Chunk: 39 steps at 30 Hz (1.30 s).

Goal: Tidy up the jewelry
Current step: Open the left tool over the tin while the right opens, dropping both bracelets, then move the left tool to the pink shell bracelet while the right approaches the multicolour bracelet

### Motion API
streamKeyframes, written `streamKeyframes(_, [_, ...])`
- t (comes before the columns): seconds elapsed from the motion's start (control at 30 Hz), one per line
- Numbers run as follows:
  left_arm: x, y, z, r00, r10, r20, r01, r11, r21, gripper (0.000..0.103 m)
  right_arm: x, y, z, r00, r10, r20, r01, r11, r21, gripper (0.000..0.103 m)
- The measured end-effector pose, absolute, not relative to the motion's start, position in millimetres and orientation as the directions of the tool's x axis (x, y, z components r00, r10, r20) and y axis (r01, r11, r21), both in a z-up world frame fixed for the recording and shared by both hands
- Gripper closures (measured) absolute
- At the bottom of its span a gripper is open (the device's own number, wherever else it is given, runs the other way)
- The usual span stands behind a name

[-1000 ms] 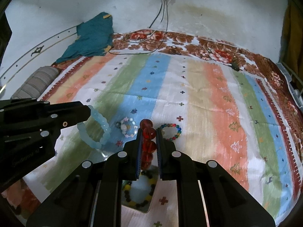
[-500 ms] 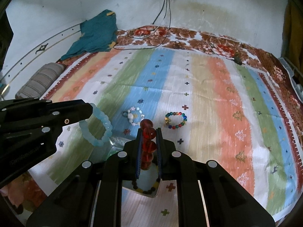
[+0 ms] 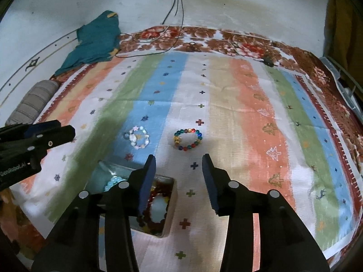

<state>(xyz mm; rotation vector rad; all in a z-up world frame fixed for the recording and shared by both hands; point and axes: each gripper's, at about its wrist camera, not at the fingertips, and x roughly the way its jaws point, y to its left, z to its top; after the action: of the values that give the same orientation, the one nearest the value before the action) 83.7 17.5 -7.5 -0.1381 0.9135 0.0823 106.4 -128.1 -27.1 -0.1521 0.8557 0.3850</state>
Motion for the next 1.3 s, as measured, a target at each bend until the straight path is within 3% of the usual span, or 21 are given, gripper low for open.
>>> streamKeyframes(0.5, [112, 40, -33, 0.539, 0.009, -0.842, -0.198, 0.973, -0.116, 0.041, 129, -132, -34, 0.587, 0.237, -0.774, -0.355, 0.935, 0.017, 0.040])
streamKeyframes(0.87, [134, 44, -55, 0.480, 0.024, -0.877, -0.203, 0.976, -0.084, 0.038, 152, -133, -44, 0.585, 0.210, -0.783, -0.315, 0.949, 0.019, 0.025])
streamKeyframes(1.3, [160, 46, -74, 0.438, 0.027, -0.898, -0.200, 0.977, -0.068, 0.036, 177, -134, -62, 0.569, 0.163, -0.806, -0.272, 0.962, 0.003, 0.024])
